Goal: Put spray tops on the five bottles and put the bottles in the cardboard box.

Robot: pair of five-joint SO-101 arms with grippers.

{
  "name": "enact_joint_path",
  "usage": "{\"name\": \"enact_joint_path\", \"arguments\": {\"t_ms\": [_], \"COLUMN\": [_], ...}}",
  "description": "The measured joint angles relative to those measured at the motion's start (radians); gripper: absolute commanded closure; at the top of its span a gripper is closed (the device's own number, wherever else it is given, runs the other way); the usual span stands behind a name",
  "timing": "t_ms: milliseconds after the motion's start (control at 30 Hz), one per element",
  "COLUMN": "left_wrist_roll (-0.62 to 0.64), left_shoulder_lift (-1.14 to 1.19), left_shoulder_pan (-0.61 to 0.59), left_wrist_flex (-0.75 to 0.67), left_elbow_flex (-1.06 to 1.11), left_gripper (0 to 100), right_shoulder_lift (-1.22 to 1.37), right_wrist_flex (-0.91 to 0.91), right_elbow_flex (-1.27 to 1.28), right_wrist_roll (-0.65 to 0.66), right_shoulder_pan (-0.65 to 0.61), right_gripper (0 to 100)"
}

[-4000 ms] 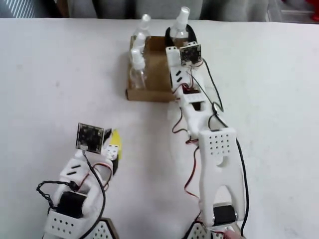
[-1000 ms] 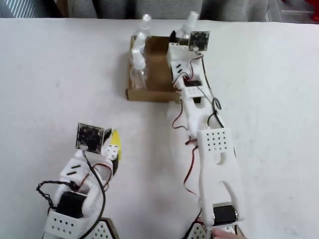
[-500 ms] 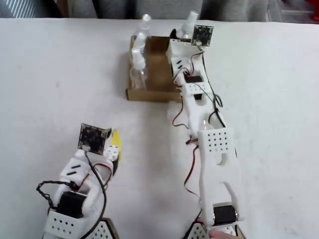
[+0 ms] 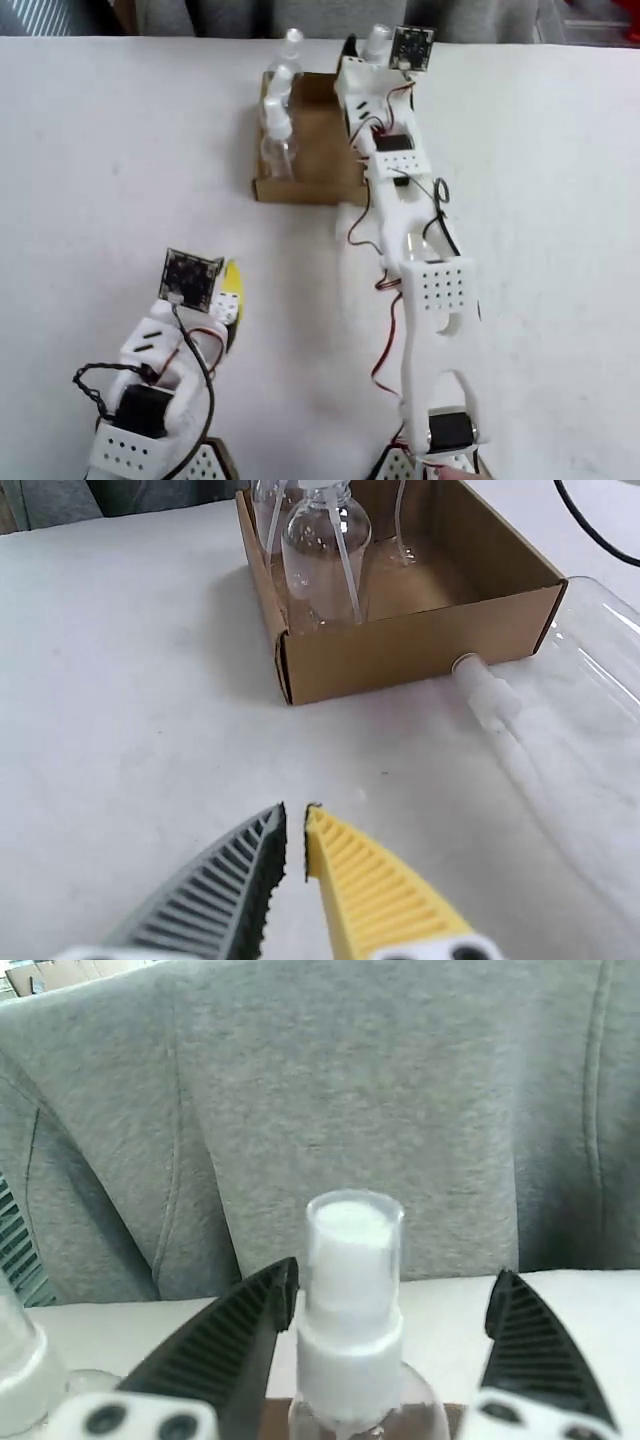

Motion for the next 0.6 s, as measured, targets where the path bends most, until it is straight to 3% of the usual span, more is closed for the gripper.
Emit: {"name": "enact_joint_path", "arguments": {"t_ms": [300,600], "left_wrist_roll": [-0.005,-0.006], "left_shoulder_lift": [0.0,0.0], "left_shoulder_pan": [0.0,0.0], "left_wrist_flex": [0.0,0.0], "left_elbow_flex": [0.0,0.0], "left_gripper": [94,94], "right_shoulder_lift": [-0.1,-0.295], "right_wrist_flex": [0.005,0.218], "right_elbow_flex": [0.0,0.0], "right_wrist_roll": [0.0,0.0], "right_shoulder_pan": [0.008,0.031], "right_gripper": [73.0,73.0]}}
